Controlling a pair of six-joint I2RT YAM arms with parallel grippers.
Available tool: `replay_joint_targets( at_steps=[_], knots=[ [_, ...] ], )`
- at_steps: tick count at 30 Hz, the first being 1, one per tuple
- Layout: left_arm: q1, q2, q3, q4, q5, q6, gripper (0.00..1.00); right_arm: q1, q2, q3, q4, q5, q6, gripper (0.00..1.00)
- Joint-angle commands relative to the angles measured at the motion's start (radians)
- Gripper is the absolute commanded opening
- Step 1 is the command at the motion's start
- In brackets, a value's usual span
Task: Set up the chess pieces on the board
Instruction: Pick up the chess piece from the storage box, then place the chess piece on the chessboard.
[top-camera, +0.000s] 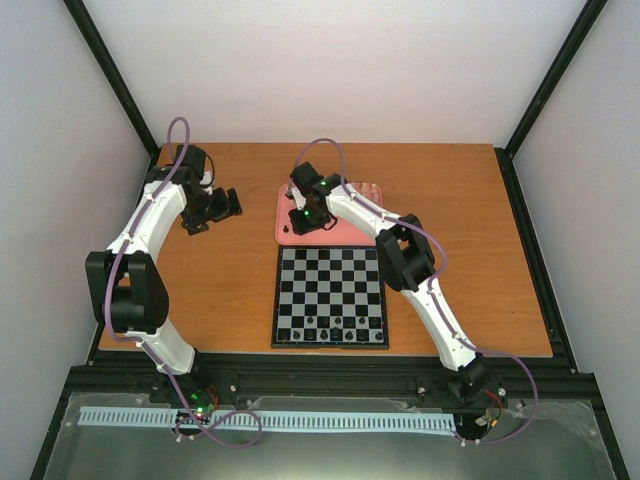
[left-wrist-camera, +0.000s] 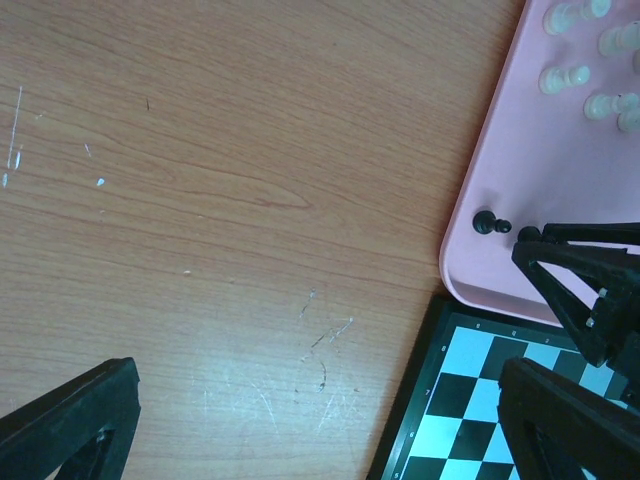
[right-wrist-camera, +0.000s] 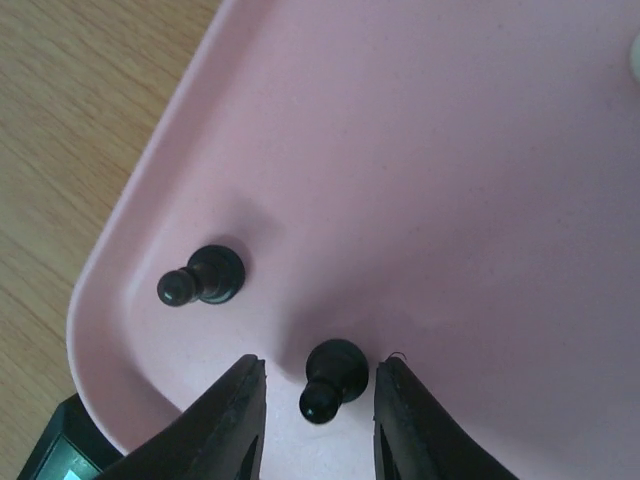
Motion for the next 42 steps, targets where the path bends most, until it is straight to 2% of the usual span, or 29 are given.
replay_joint_targets(
  at_steps=[1, 6, 16, 26, 34, 42],
  knots=[
    [-0.005, 0.015, 0.049, -0.014, -0.007, 0.015, 1.00, 0.001, 0.018, 0.048, -0.008, 0.004, 0.001, 0.30],
    [-0.005, 0.022, 0.052, -0.014, -0.006, 0.017, 1.00, 0.001, 0.022, 0.050, -0.010, 0.002, 0.003, 0.25],
    [-0.005, 0.022, 0.045, -0.013, -0.001, 0.019, 1.00, 0.001, 0.030, 0.054, -0.013, 0.012, 0.003, 0.05],
    [-0.006, 0.012, 0.046, -0.014, 0.007, 0.018, 1.00, 0.006, -0.059, 0.035, -0.038, 0.024, -0.017, 0.03],
    [-0.006, 0.002, 0.044, -0.010, 0.013, 0.018, 1.00, 0.094, -0.328, -0.215, -0.056, 0.074, -0.040, 0.03],
    [-0.006, -0.005, 0.035, -0.007, 0.003, 0.015, 1.00, 0.283, -0.544, -0.518, -0.071, 0.096, 0.010, 0.03]
  ],
)
